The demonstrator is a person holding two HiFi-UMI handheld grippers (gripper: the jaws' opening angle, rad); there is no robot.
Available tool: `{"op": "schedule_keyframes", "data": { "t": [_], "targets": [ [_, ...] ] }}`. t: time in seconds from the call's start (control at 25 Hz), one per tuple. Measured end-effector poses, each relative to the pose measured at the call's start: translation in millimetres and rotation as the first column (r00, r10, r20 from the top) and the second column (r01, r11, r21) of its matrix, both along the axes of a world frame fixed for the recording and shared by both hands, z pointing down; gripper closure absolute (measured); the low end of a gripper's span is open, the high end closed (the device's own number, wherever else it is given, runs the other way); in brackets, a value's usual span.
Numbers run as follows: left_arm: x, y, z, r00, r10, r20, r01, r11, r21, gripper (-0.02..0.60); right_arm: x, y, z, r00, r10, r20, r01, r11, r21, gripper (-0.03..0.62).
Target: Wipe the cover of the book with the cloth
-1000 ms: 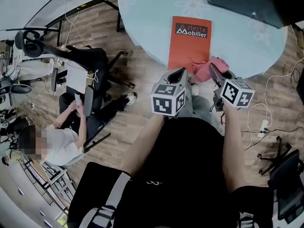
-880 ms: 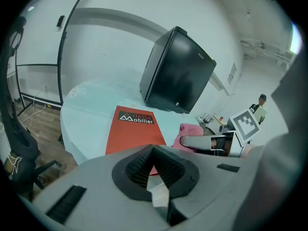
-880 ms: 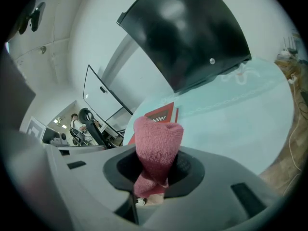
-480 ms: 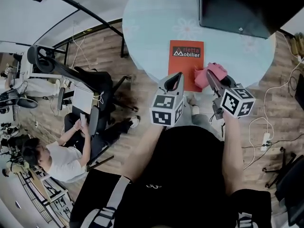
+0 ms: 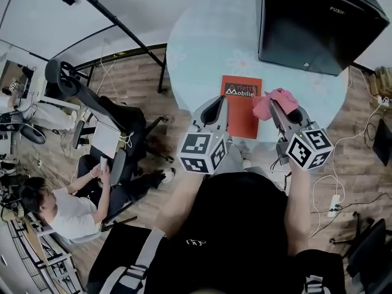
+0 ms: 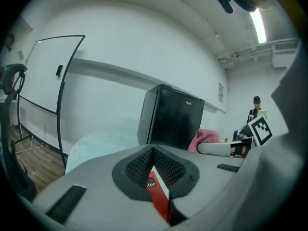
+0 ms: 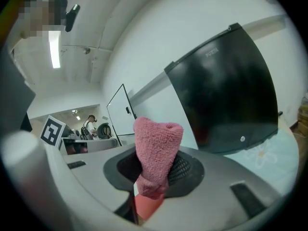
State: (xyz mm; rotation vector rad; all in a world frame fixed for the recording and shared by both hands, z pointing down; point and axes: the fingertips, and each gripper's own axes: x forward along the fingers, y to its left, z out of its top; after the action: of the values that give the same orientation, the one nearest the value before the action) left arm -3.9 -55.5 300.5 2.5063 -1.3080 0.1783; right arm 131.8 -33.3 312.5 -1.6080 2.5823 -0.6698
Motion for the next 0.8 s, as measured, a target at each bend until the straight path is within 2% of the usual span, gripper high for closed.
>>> {"op": "schedule_keyframes", "data": {
  "t": [0.24,0.44,0.6,0.8],
  "targets": [
    [5,-11,-32,0.999,-0.010,-0.035,0.013,0.998,0.069,0.568,13,3,-48,0.998,0.045,-0.036,-0.040,0.990,0.138,0.488],
    [8,-19,-54,0.999,-0.013,-0.050,0.019,0.993,0.117,0.568,20,2,-74,0.982,0.157,-0.101,-0.126,0.956,0.264,0.488],
    [19,-19,-62,0.998,-0.005,-0.059,0.014,0.990,0.142,0.568,27,-2,-79,0.971,0.212,-0.114,-0.172,0.943,0.286,0.488],
    [29,-15,-54,0.998,0.010,-0.060,-0.003,0.992,0.128,0.568,31,-7,-81,0.961,0.238,-0.142,-0.188,0.936,0.297,0.490]
  ]
}}
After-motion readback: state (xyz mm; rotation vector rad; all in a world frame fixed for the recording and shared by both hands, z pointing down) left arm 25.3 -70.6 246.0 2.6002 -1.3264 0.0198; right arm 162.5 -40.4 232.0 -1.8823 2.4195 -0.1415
